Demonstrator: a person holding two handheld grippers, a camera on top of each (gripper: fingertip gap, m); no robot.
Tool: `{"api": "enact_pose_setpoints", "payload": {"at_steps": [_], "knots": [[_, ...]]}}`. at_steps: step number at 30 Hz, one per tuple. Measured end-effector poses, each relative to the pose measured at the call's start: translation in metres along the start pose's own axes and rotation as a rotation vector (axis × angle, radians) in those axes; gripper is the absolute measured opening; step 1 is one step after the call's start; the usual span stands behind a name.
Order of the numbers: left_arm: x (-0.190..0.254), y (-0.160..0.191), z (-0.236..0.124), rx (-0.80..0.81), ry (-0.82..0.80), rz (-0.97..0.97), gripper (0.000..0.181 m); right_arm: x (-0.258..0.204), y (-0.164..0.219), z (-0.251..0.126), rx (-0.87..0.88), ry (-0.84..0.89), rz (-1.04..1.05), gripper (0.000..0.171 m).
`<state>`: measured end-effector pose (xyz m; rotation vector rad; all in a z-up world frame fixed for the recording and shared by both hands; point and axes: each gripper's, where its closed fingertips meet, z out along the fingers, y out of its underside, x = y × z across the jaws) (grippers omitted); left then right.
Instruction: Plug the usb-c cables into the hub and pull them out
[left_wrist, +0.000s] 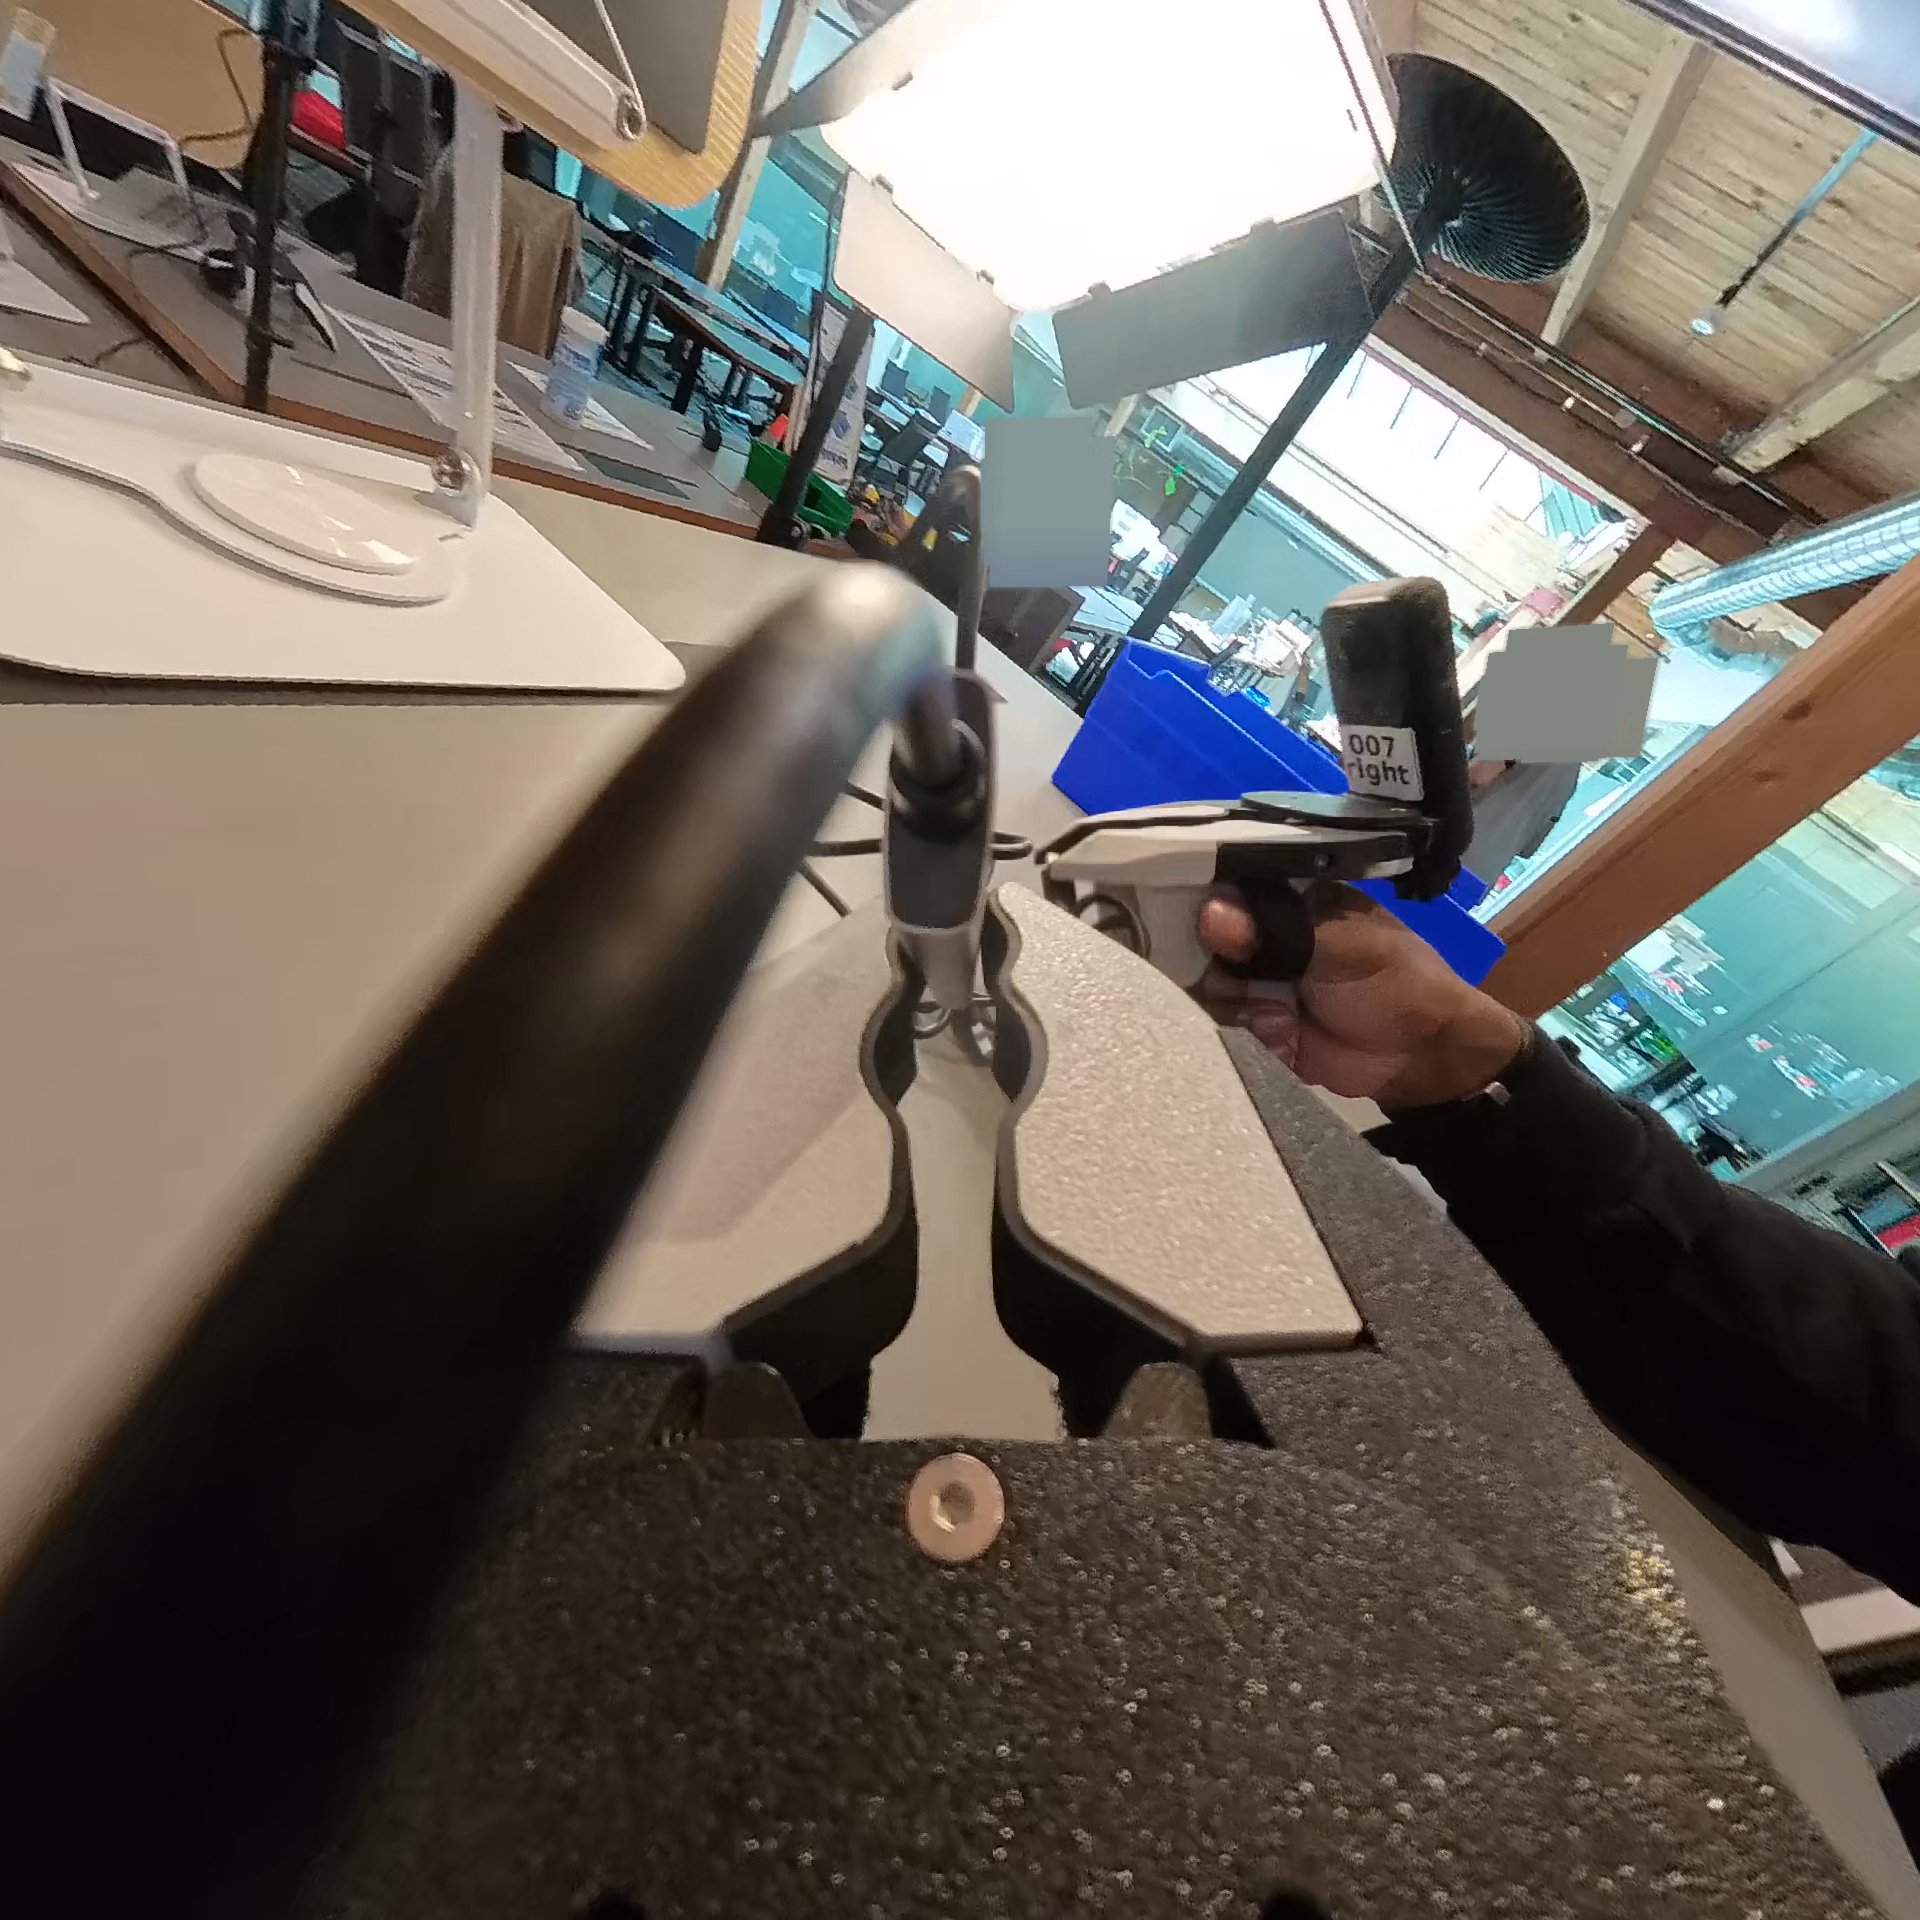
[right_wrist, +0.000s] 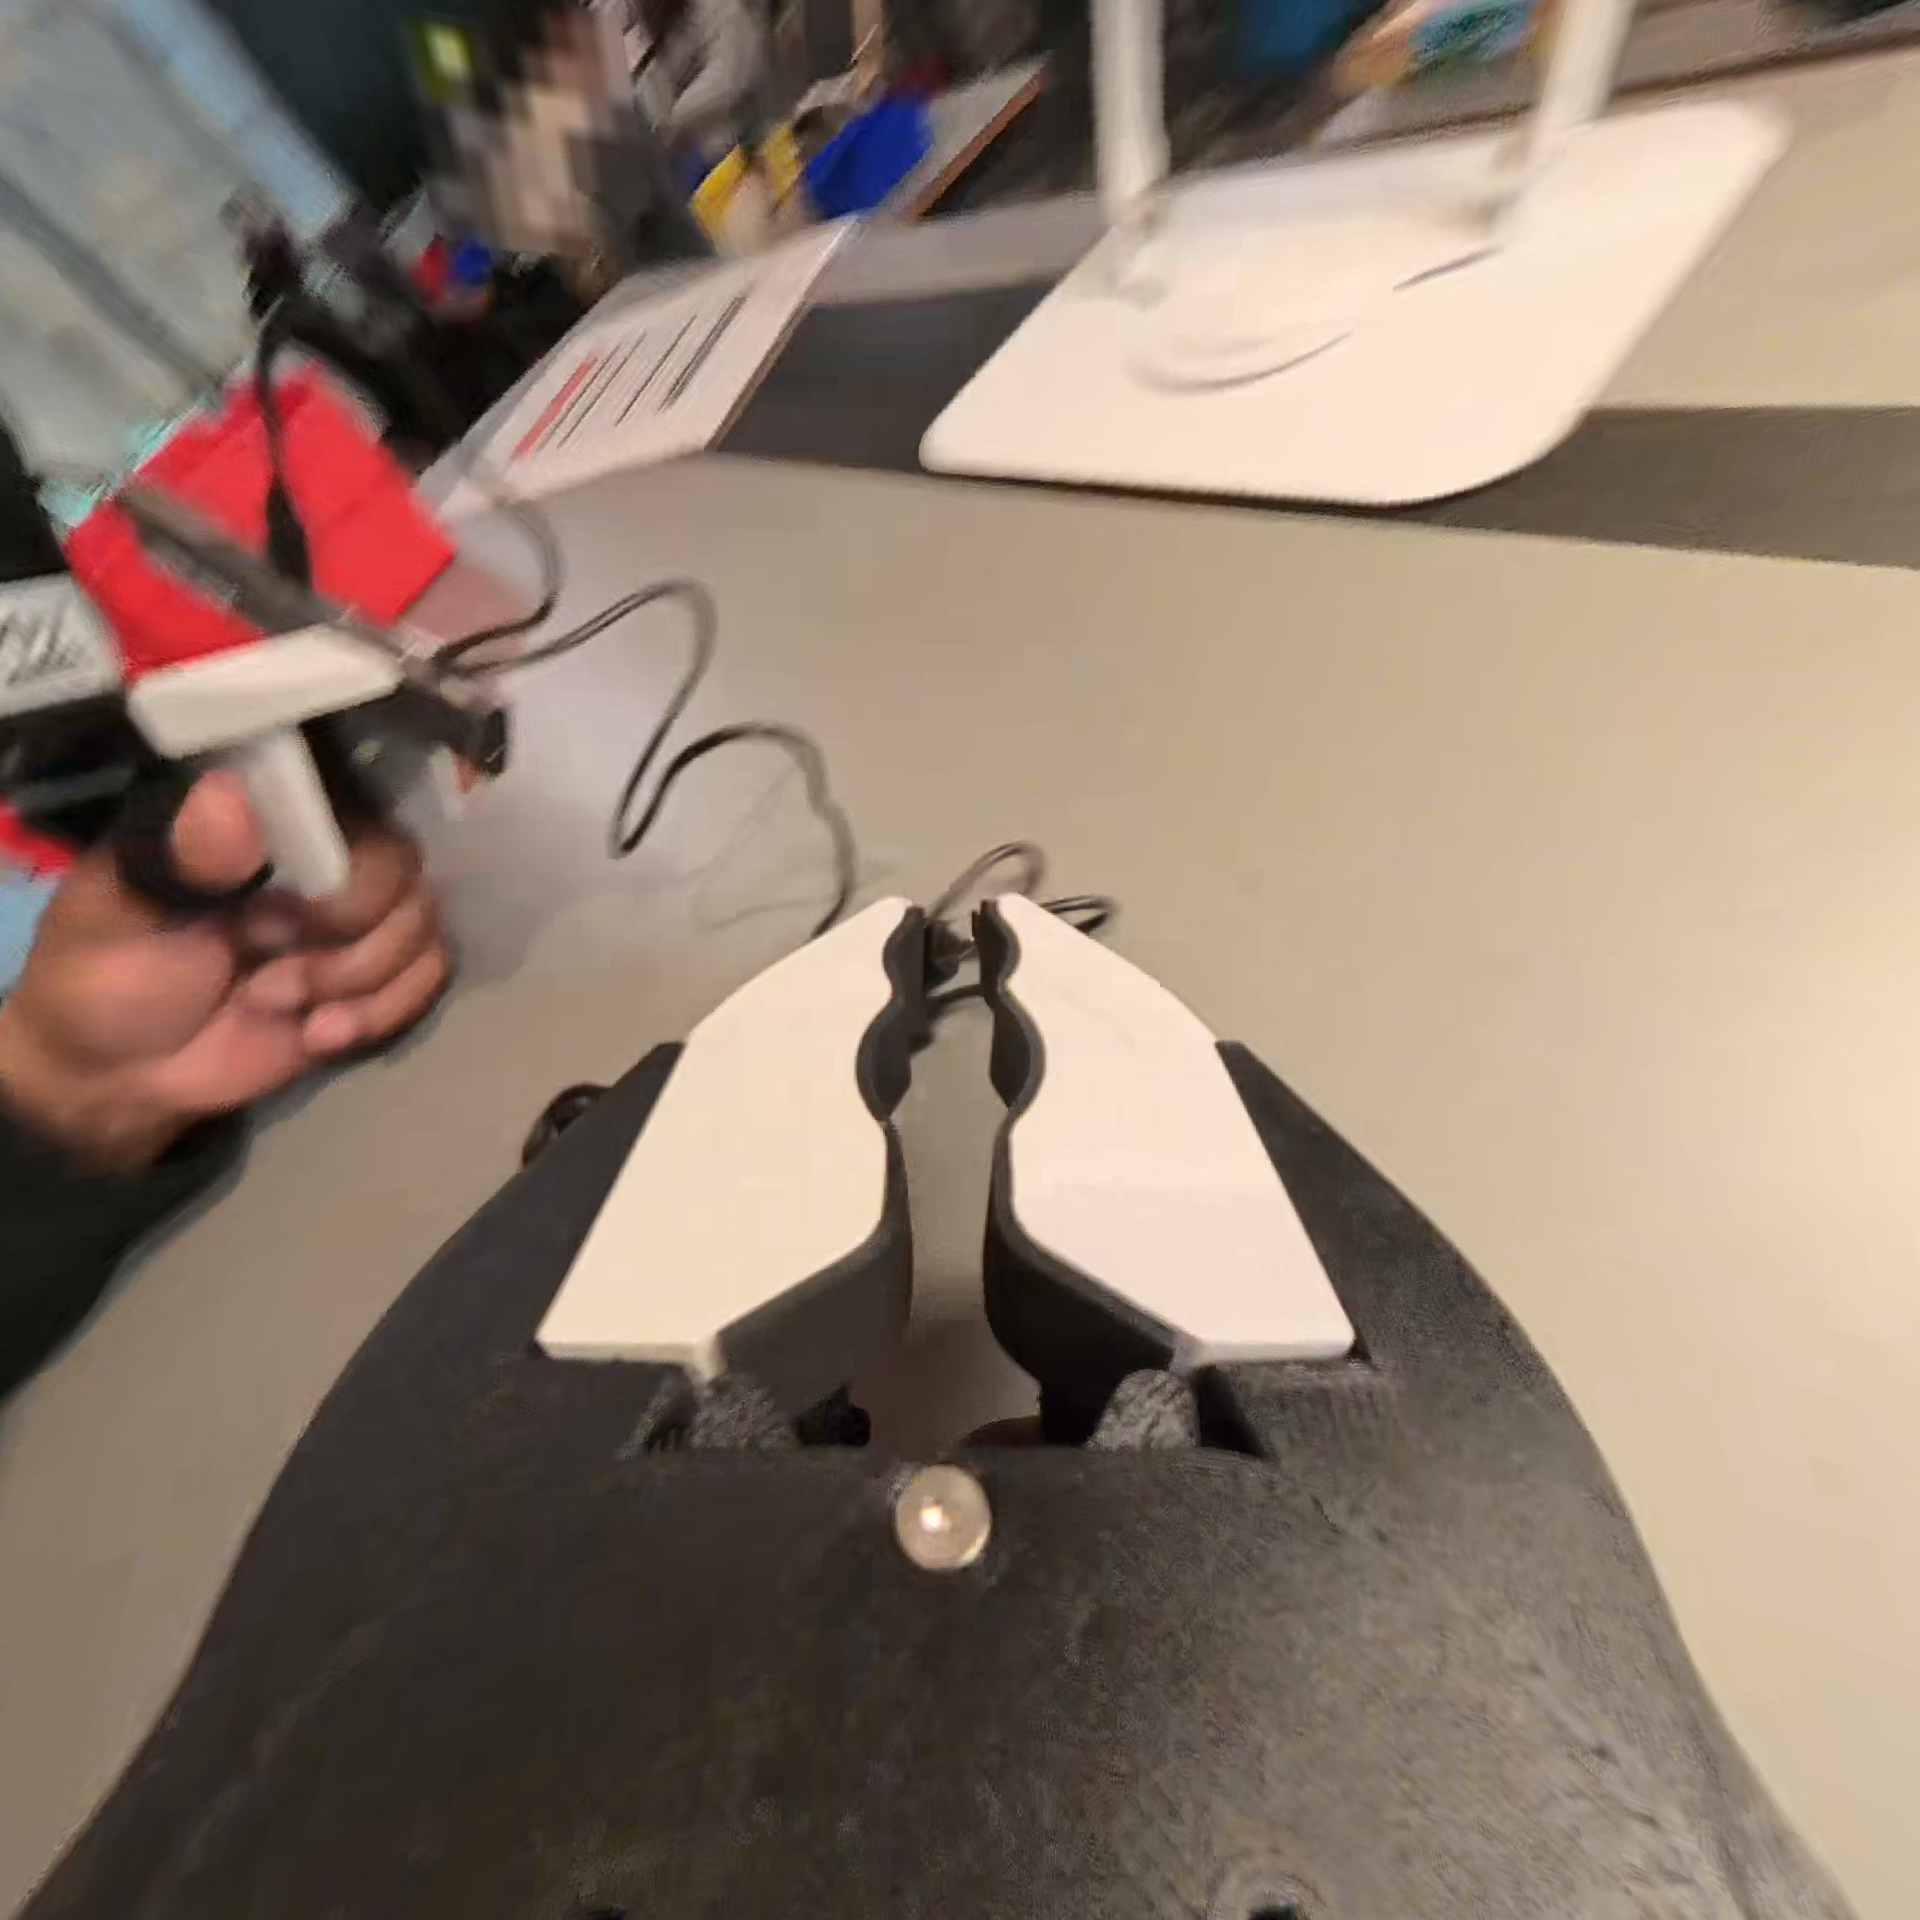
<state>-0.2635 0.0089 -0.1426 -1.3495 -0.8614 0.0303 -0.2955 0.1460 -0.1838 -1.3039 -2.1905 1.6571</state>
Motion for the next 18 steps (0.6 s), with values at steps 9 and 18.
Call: {"api": "enact_pose_setpoints", "payload": {"at_steps": [9, 18], "knots": [[-0.007, -0.006, -0.005, 0.036, -0.038, -0.003, 0.009, -0.004, -0.008, -0.007, 0.040, -0.045, 0.011, 0.009], [-0.007, -0.006, -0.005, 0.038, -0.038, -0.003, 0.009, -0.011, -0.060, -0.046, 0.356, -0.094, -0.022, 0.002]]}}
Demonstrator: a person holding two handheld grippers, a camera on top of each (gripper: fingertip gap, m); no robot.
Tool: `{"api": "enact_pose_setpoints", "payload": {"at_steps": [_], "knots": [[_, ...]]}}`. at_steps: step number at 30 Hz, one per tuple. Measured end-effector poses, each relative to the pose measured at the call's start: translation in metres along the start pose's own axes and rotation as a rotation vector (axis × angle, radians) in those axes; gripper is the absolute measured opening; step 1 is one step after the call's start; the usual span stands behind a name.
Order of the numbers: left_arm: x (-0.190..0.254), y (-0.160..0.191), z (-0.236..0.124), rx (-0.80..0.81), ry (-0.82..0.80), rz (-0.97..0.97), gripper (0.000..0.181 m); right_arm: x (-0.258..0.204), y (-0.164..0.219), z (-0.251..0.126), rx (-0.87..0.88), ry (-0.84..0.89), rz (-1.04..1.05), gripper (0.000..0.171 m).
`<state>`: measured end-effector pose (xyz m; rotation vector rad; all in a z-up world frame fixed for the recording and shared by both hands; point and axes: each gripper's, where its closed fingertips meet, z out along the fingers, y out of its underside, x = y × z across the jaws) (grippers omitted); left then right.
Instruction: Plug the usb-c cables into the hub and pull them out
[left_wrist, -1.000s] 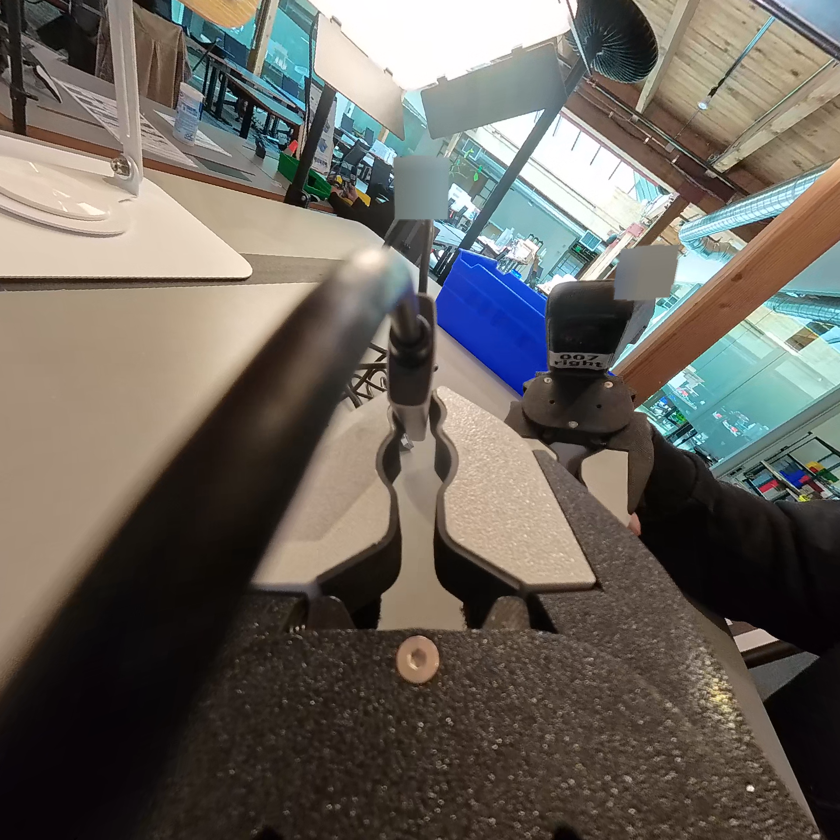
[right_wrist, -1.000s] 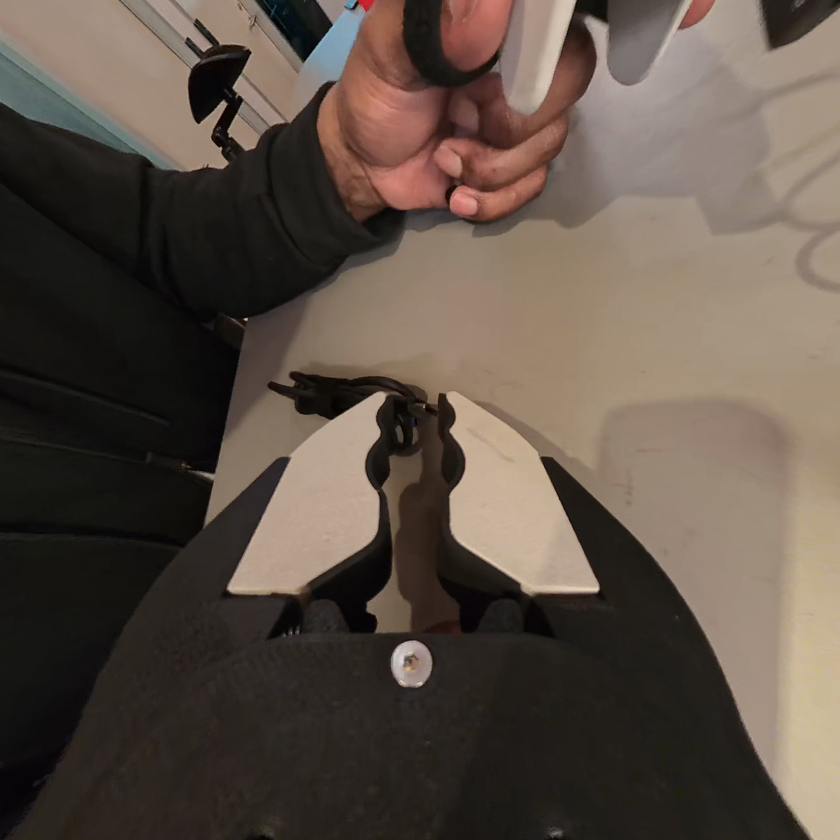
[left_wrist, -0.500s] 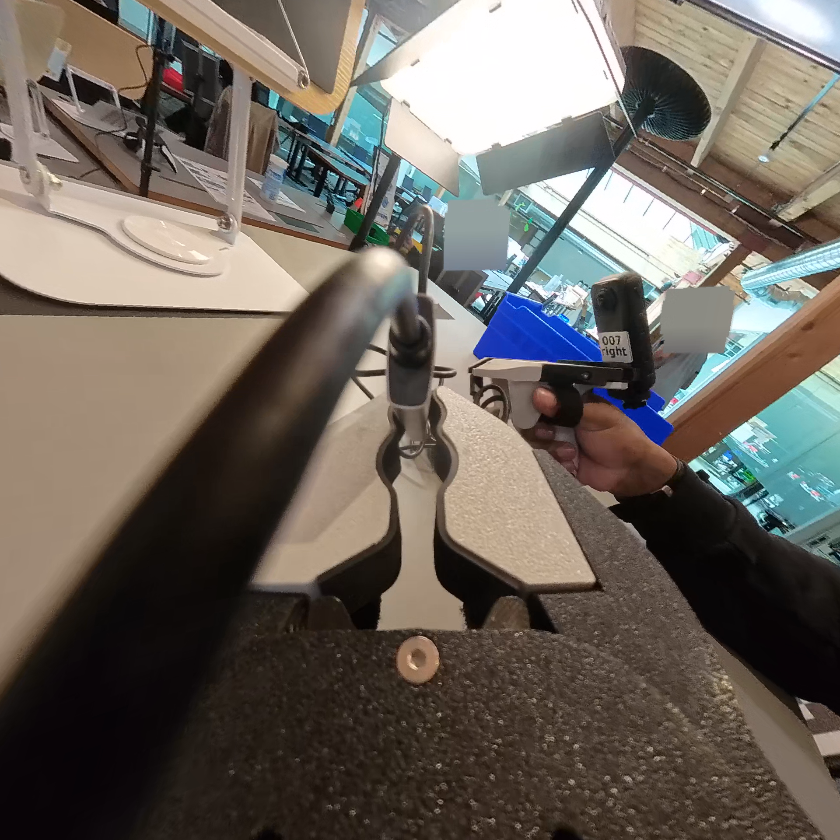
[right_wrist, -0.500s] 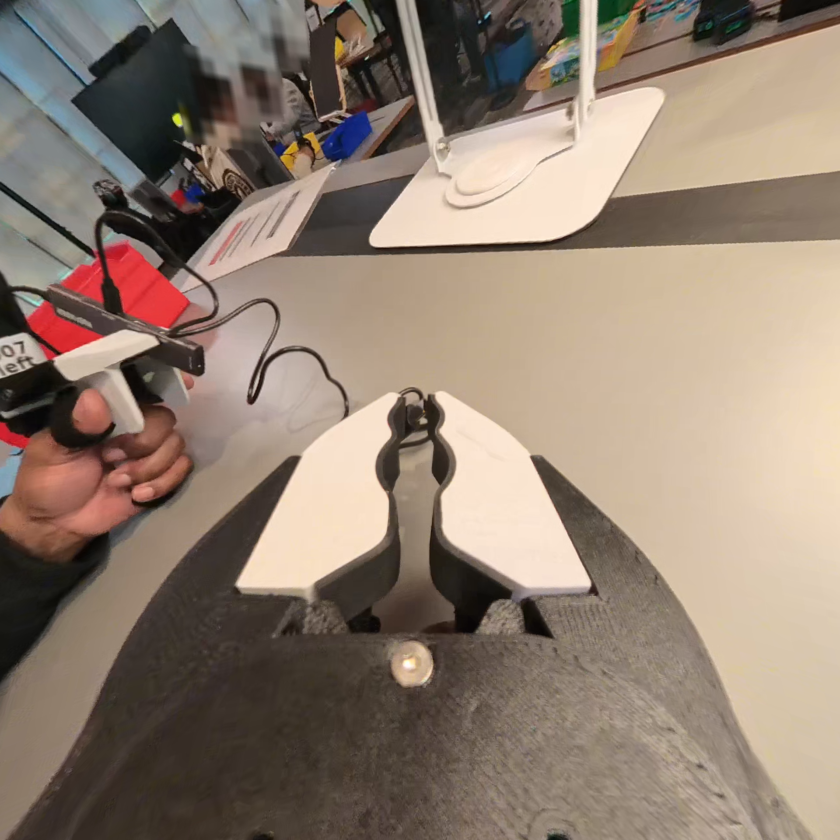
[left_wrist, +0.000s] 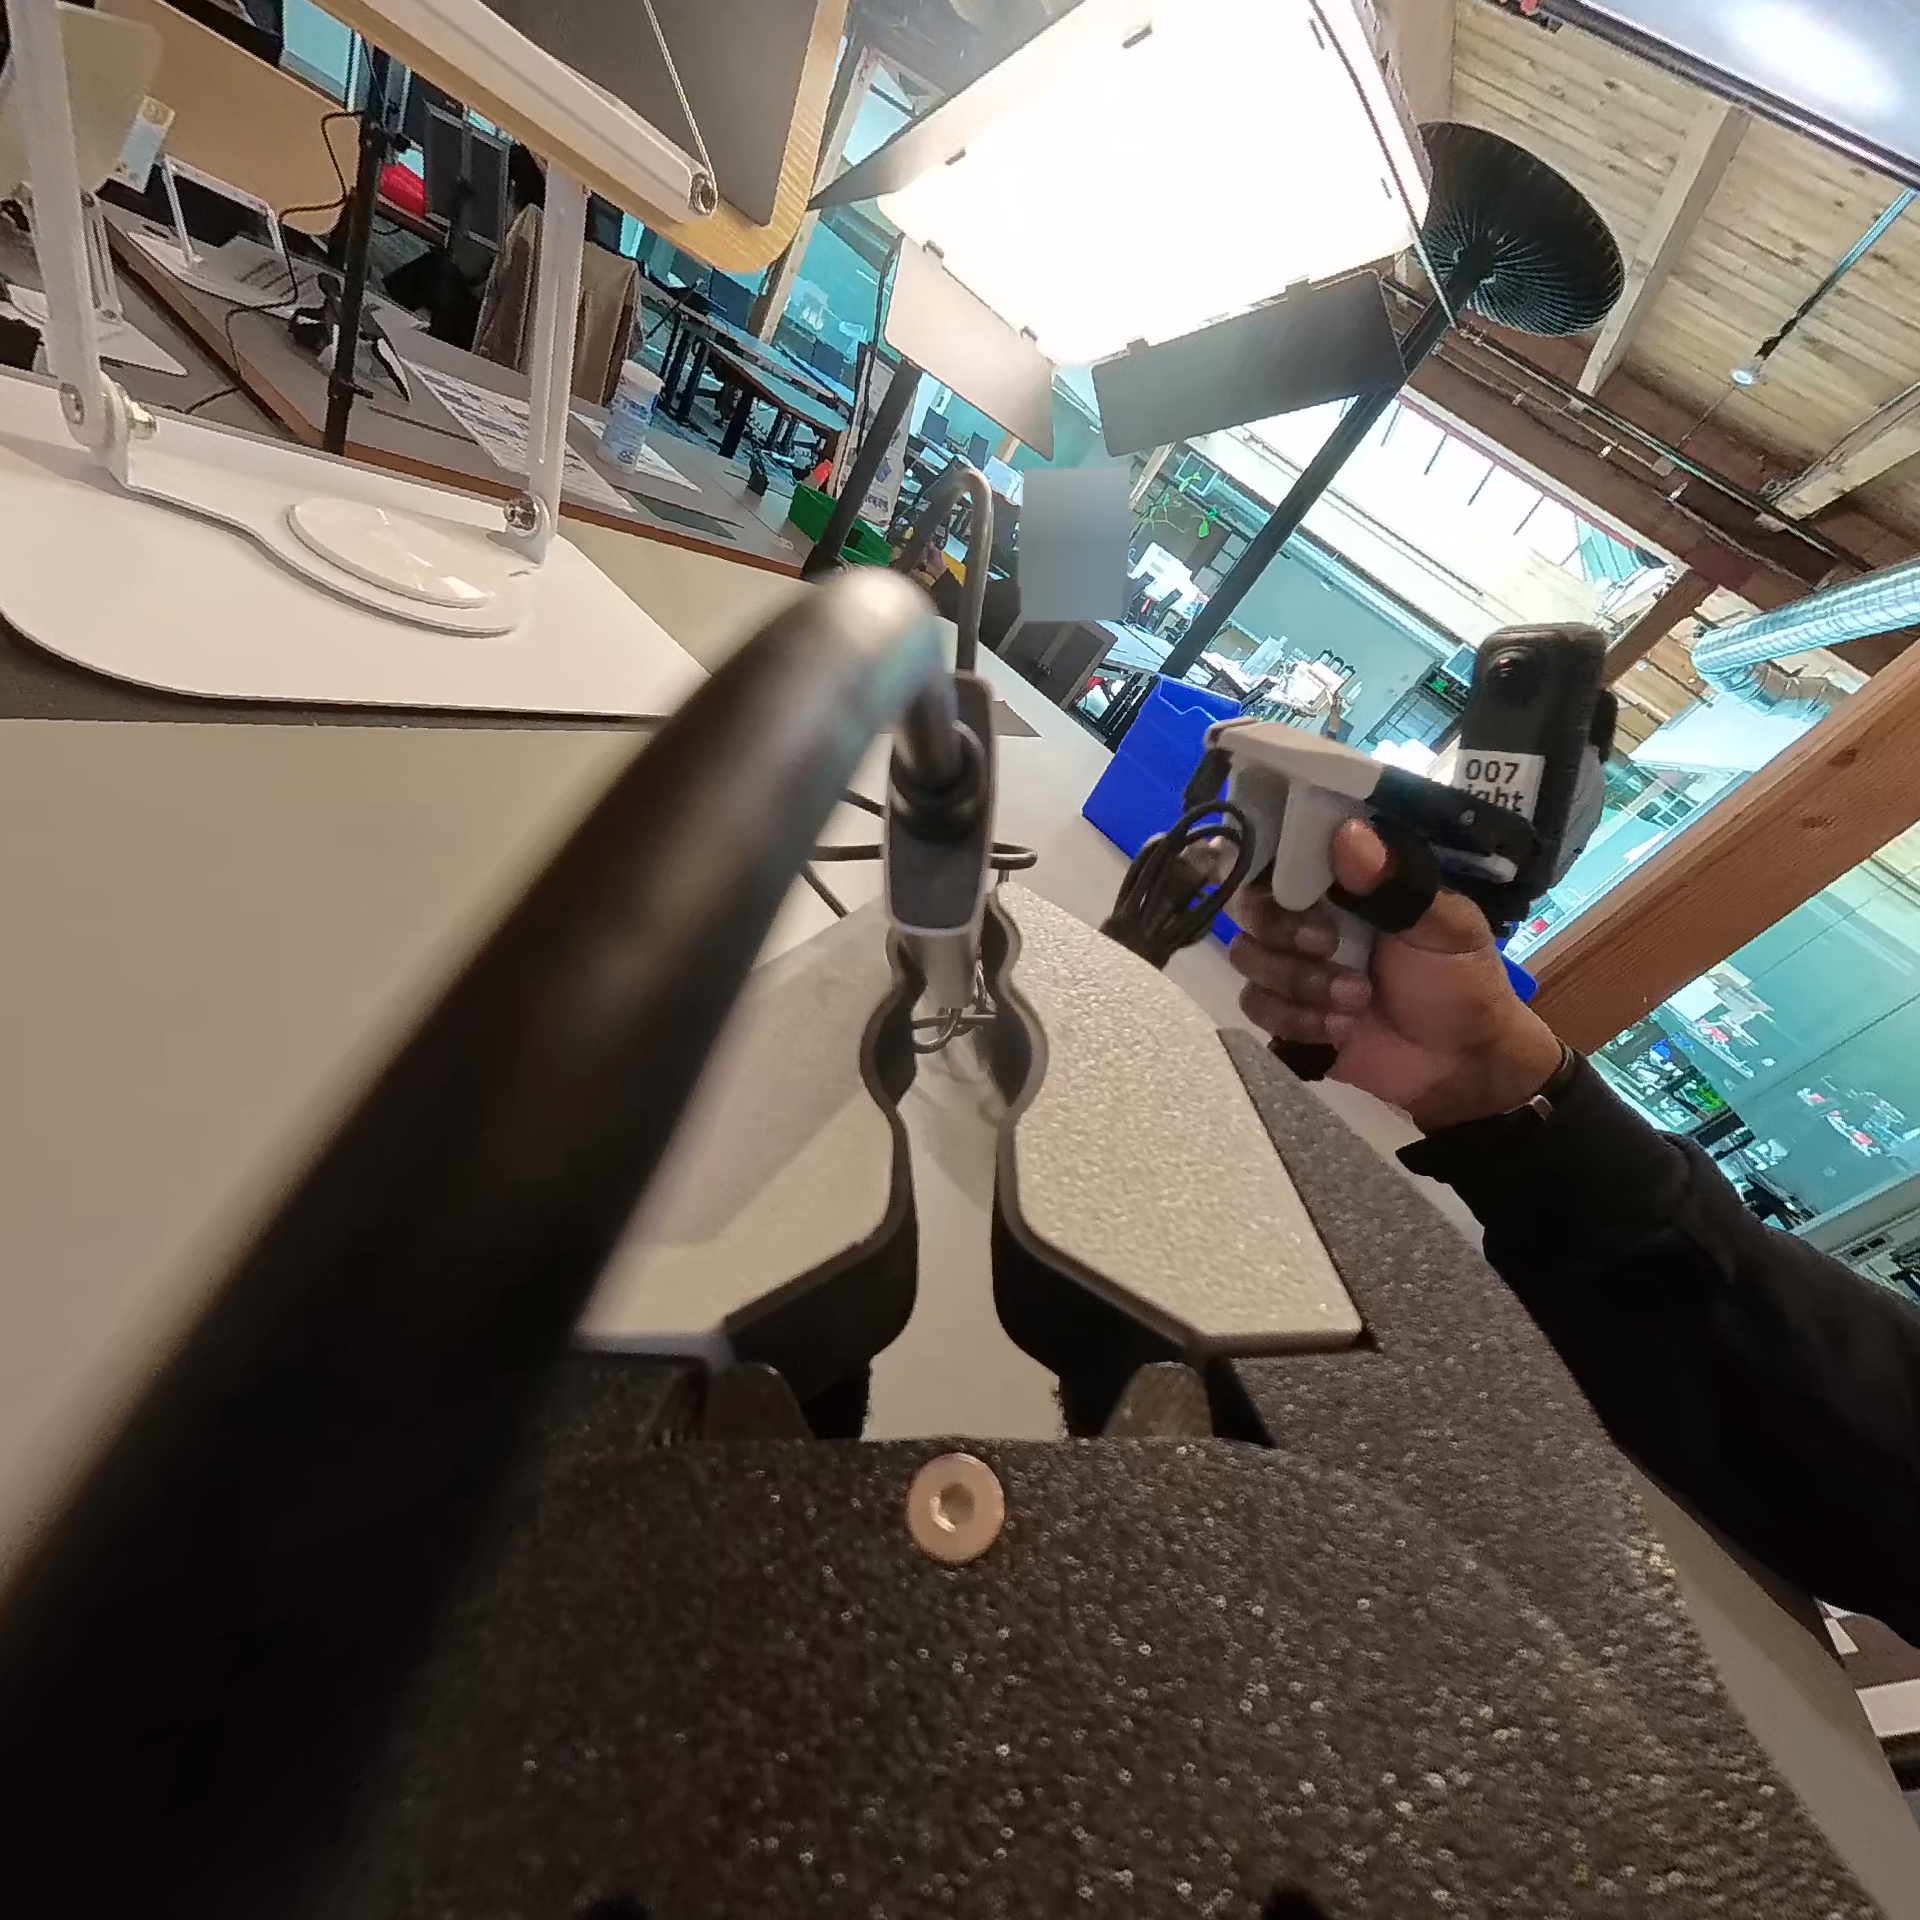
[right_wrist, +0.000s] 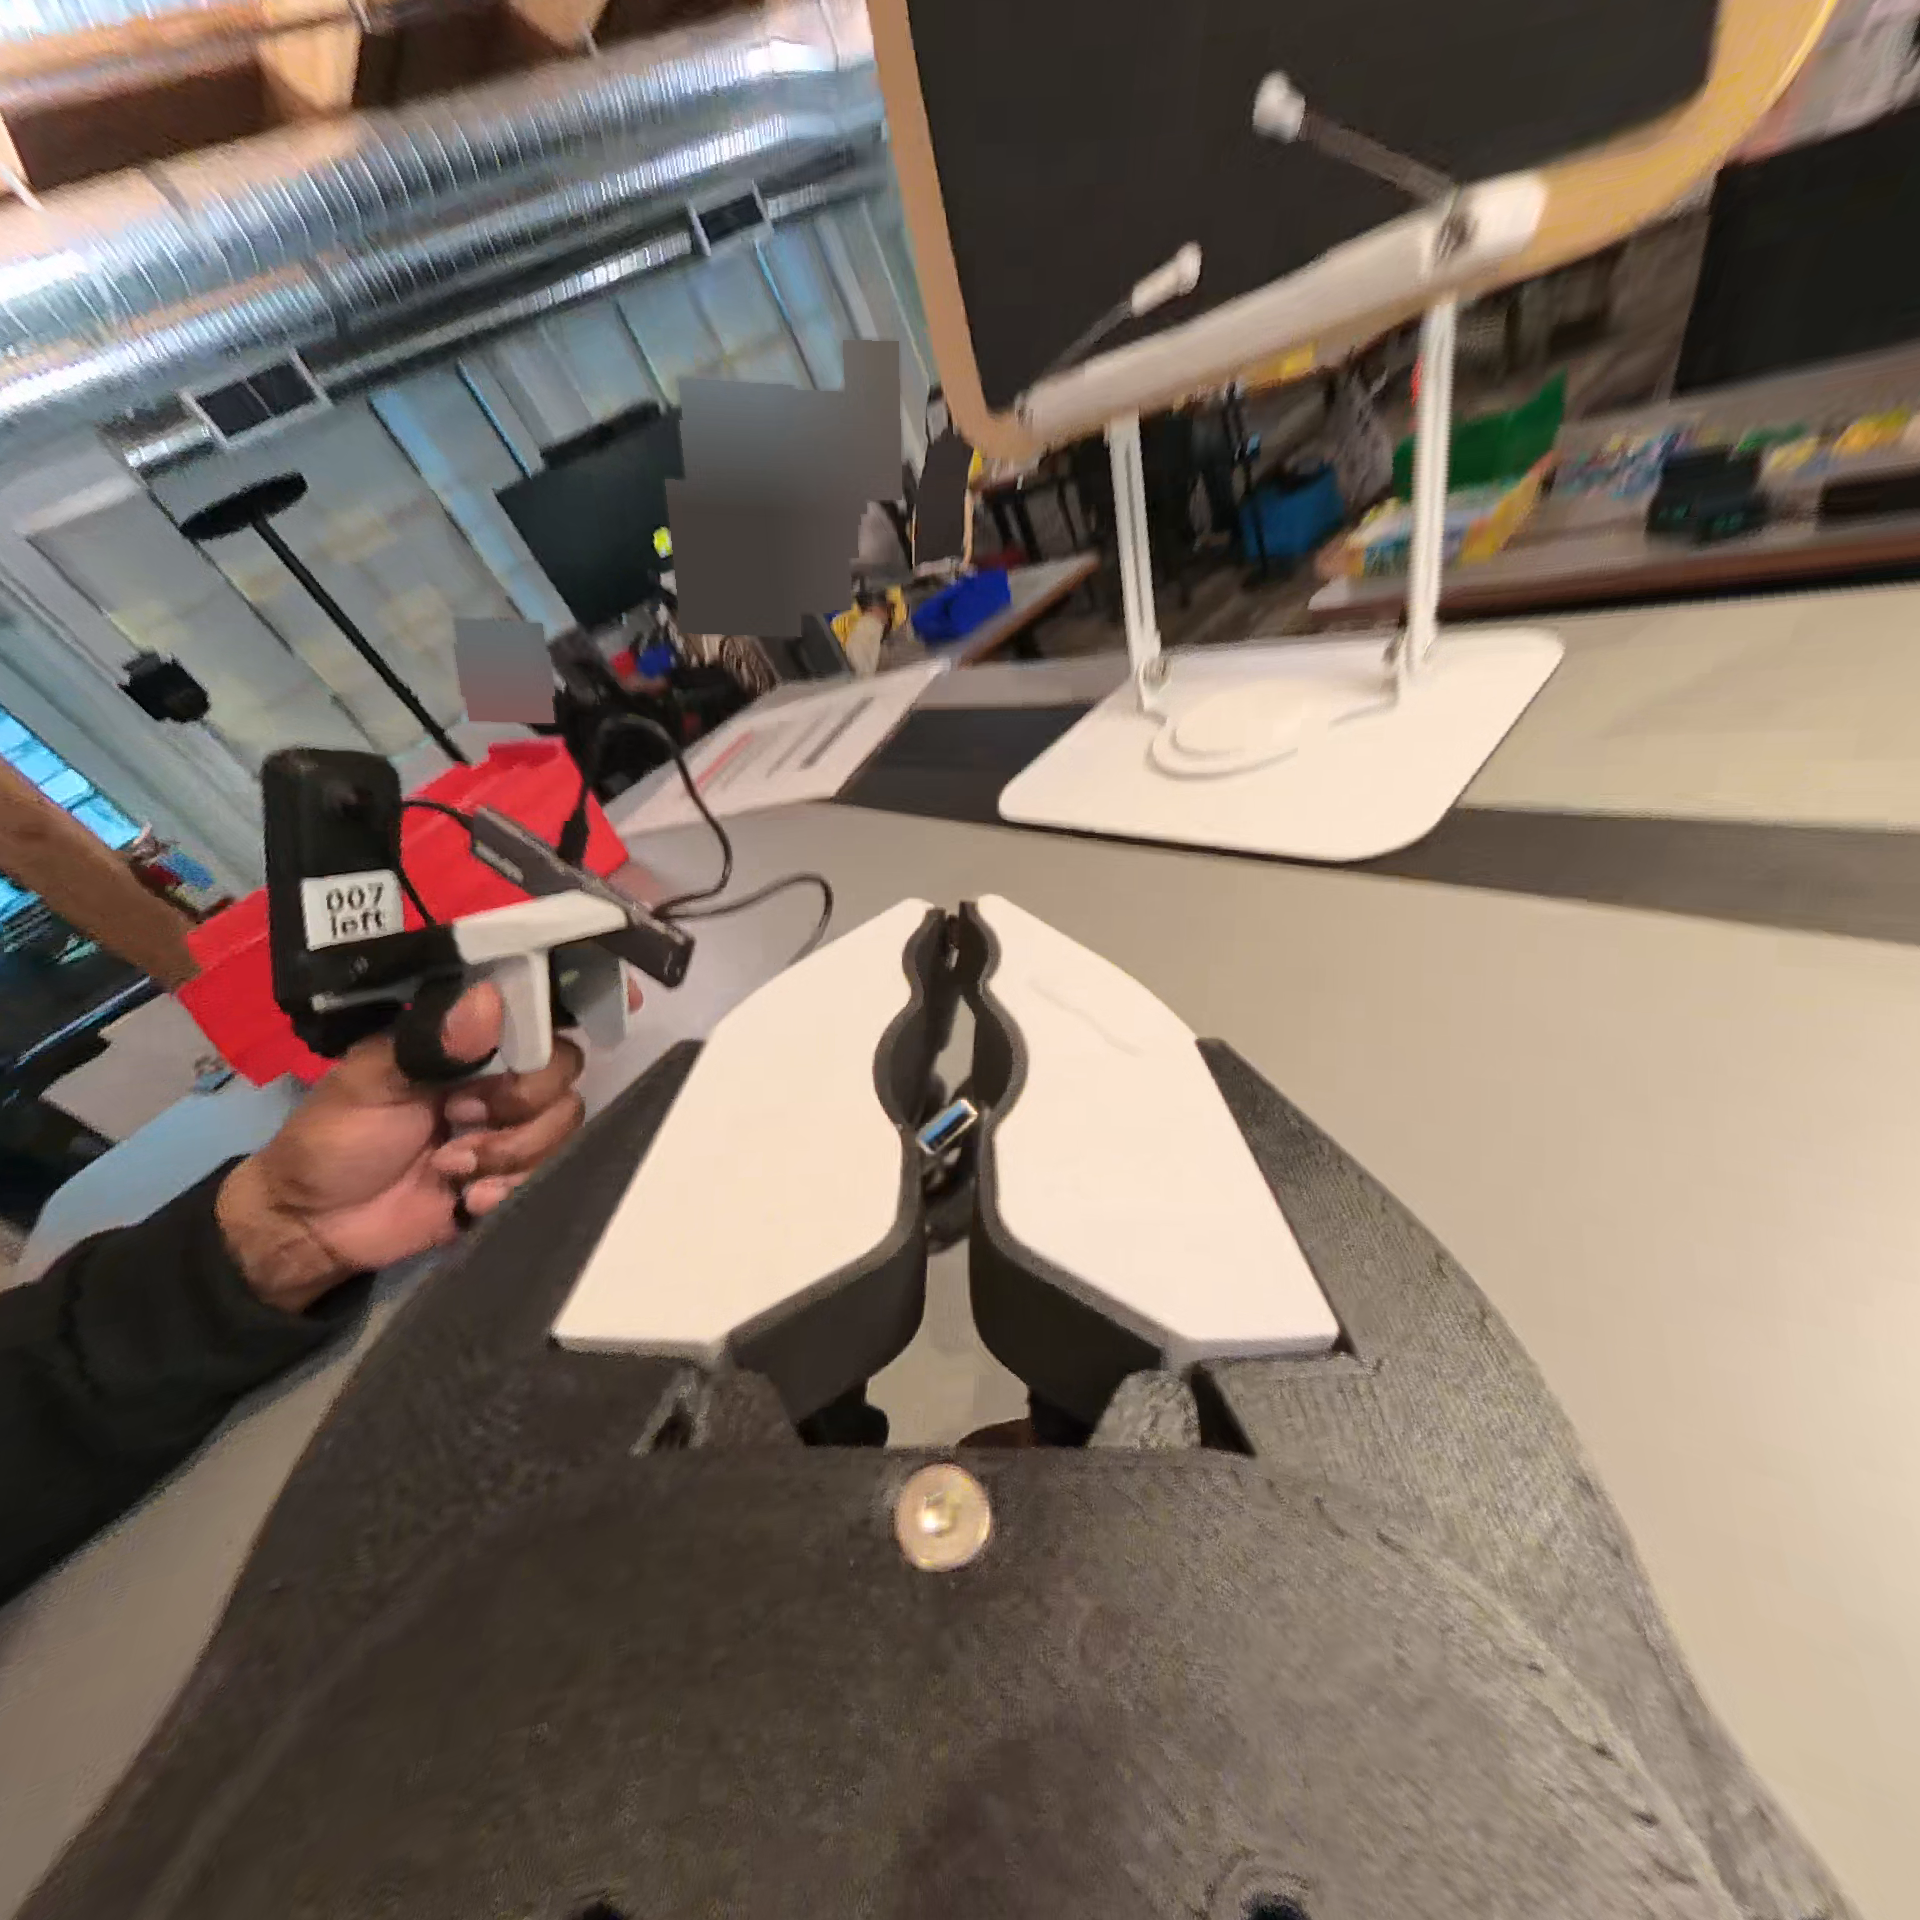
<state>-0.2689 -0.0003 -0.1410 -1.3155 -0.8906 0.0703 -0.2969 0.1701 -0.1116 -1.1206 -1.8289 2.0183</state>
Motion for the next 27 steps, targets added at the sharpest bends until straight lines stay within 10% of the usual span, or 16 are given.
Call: {"api": "enact_pose_setpoints", "payload": {"at_steps": [8, 27], "knots": [[-0.001, 0.000, 0.000, 0.003, -0.006, 0.001, 0.009, -0.009, -0.042, -0.024, 0.215, 0.148, -0.315, 0.002], [0.000, 0.001, 0.000, -0.006, 0.002, 0.001, 0.010, -0.075, 0.109, 0.025, -0.464, -0.173, -0.877, 0.006]]}}
